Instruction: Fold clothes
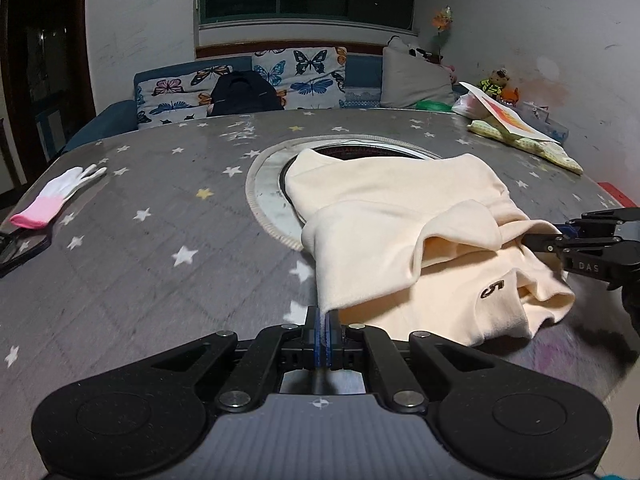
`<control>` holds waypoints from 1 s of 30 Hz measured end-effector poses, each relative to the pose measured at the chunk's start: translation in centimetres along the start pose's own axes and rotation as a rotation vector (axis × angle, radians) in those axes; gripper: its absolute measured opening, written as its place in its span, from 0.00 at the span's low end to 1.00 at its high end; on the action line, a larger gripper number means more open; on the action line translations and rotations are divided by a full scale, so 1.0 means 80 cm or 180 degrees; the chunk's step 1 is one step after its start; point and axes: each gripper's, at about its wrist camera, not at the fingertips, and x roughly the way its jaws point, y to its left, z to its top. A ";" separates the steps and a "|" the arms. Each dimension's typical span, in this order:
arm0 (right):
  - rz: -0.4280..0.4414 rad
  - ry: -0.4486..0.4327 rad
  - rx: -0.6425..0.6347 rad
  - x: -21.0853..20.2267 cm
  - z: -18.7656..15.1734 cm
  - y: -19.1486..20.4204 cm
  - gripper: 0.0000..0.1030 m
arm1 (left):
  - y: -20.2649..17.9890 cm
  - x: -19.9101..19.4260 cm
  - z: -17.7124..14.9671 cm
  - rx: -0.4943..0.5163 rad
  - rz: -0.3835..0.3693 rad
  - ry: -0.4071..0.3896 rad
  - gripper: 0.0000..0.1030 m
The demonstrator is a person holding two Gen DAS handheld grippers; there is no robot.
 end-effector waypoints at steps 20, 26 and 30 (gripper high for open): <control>0.0723 -0.0017 -0.0250 -0.091 -0.011 0.051 0.28 | -0.056 -0.065 -0.009 0.0614 -0.0585 -0.0260 0.41; 0.0682 0.0093 -0.0448 -0.083 -0.024 0.071 0.27 | -0.100 -0.030 -0.008 0.0915 -0.0795 -0.0180 0.44; 0.0641 0.0148 -0.0477 -0.087 -0.033 0.068 0.21 | -0.112 -0.012 -0.018 0.1047 -0.0867 -0.0067 0.36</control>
